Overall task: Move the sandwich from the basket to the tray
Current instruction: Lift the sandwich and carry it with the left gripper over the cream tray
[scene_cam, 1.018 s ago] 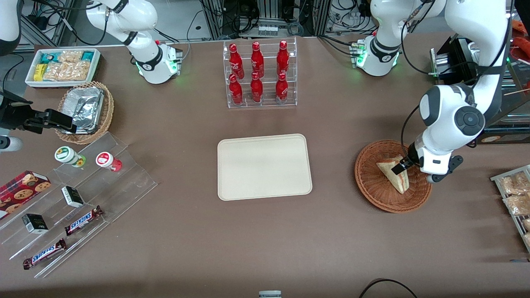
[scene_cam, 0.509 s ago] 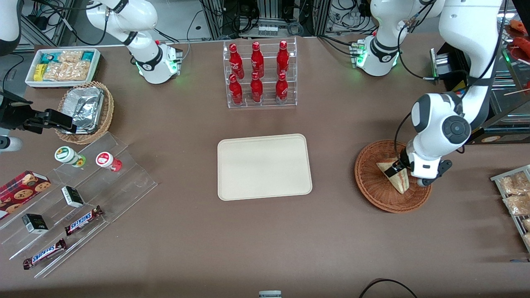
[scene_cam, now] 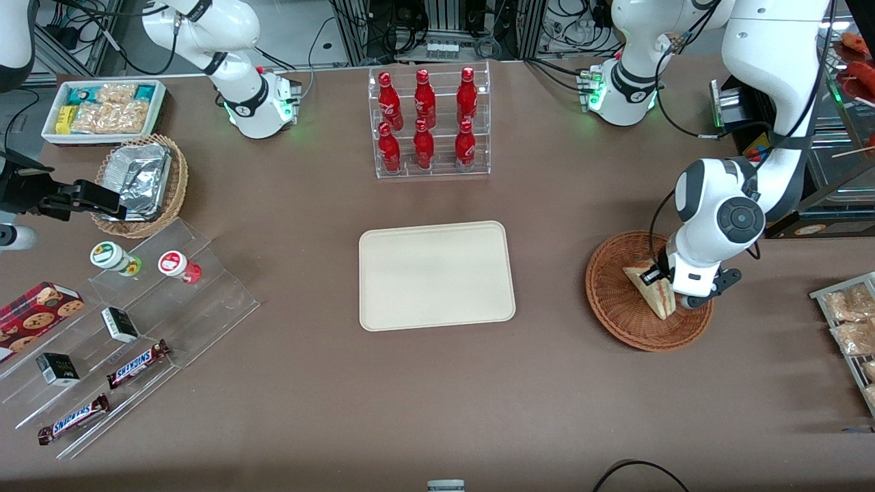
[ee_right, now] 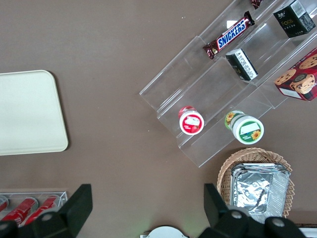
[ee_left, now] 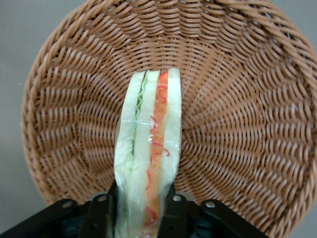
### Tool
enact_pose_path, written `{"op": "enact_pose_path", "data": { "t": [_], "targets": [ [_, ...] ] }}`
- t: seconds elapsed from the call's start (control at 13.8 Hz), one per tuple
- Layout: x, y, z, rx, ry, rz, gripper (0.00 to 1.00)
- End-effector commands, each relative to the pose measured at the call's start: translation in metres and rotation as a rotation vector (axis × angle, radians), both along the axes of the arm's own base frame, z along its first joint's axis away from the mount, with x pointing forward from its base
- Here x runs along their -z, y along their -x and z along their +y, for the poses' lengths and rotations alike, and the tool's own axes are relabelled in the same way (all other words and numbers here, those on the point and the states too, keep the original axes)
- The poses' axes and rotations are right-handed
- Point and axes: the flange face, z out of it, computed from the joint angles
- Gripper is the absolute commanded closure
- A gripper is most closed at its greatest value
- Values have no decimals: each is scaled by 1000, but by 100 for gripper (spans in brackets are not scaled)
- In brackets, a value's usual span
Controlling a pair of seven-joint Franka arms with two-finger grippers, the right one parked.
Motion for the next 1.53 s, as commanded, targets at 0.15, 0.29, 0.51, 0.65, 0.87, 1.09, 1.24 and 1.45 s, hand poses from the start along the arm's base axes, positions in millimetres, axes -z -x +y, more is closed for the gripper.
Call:
{"op": "enact_pose_path", "data": {
  "t": [0.15, 0.29, 0.51, 0.65, 0.87, 1.09, 1.24, 1.45],
  "targets": [
    [-68, -16, -40, 139, -11, 44, 100],
    [-80, -22, -76, 192, 4, 25, 100],
    [-86, -25, -144, 284, 33, 2, 100],
    [-87, -21, -198, 358, 45, 13, 100],
    [-85, -19, -273, 397, 59, 9, 100],
    [-72, 0, -355, 409, 75, -1, 100],
    [-57, 16, -400, 414, 81, 6, 100],
    [-40, 40, -450, 419, 88, 8, 100]
  ]
}}
